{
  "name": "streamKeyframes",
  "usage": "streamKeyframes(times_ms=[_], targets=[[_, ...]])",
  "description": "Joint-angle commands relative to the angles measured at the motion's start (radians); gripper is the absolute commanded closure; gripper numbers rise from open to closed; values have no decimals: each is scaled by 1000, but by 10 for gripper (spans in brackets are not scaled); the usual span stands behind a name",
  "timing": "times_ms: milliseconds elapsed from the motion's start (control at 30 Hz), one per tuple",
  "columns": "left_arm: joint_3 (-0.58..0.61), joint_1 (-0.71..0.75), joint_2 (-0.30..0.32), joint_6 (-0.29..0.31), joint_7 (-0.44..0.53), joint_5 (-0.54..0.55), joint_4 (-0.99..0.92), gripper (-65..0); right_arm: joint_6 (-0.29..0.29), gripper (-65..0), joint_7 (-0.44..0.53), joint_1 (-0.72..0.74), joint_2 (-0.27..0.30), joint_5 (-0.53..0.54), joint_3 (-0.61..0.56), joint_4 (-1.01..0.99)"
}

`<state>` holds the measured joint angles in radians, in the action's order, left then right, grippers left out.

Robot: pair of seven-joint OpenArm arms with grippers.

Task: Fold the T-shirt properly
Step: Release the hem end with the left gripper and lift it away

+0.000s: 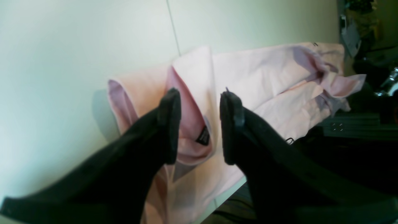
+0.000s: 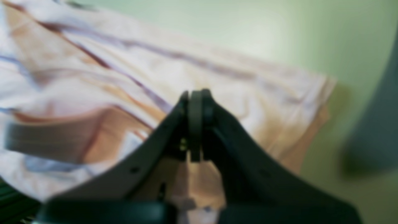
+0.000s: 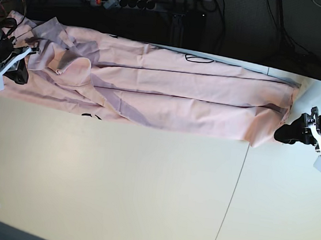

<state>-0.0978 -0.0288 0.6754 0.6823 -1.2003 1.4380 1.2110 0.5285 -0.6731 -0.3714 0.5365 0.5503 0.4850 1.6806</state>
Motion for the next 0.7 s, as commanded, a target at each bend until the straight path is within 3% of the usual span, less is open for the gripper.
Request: streamKeyframes(times_ms=[0,233,467,667], targets=[[-25,-8,23,16,14,37,21,-218,71,0,34,5,20,10,11,-3],[-201,64,23,16,14,46,220,-133,71,0,44,20,19,18,11,-95],[-113,233,14,16,27,46,528,-133,71,0,45,71,16,53,11,-148],[-32,216,-82,16,211,-233,539,-133,71,0,44,97,-3,53,10,-153]])
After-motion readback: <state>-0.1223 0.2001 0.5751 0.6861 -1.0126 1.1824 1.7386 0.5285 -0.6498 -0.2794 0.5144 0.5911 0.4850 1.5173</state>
